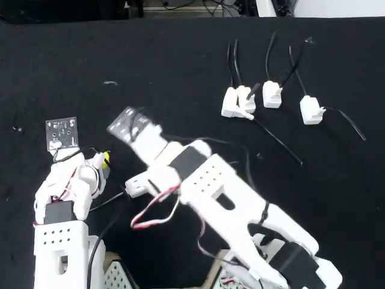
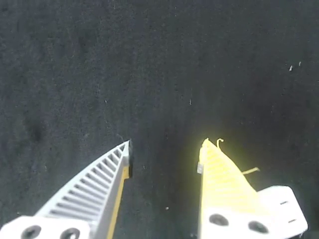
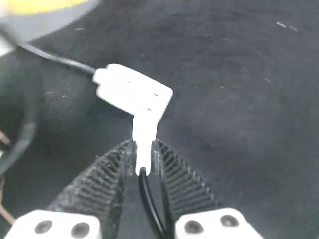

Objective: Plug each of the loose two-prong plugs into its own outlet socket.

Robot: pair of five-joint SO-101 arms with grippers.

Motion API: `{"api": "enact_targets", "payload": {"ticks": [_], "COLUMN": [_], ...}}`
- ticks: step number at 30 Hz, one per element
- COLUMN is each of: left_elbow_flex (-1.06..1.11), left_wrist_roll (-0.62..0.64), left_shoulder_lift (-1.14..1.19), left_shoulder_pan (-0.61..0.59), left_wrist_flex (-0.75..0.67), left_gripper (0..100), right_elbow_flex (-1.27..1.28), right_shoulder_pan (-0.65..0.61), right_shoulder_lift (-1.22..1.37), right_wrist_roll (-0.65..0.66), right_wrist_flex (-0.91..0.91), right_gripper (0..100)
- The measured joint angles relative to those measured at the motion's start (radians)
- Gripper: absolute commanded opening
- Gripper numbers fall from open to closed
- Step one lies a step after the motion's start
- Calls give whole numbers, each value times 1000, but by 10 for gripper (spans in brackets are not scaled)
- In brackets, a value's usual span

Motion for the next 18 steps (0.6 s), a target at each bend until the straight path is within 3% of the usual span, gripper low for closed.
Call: {"api": "enact_targets", "payload": {"ticks": [18], "left_elbow_flex": [0], "left_wrist_roll": [0], "left_shoulder_lift": [0], "left_shoulder_pan": [0], "left_wrist_flex": [-5], "left_gripper": [230], "right_elbow_flex": [37], "right_shoulder_pan": [-14], "right_shoulder_lift": [0], "right_wrist_roll": [0], "right_wrist_flex": [-41], "right_gripper": [11]}}
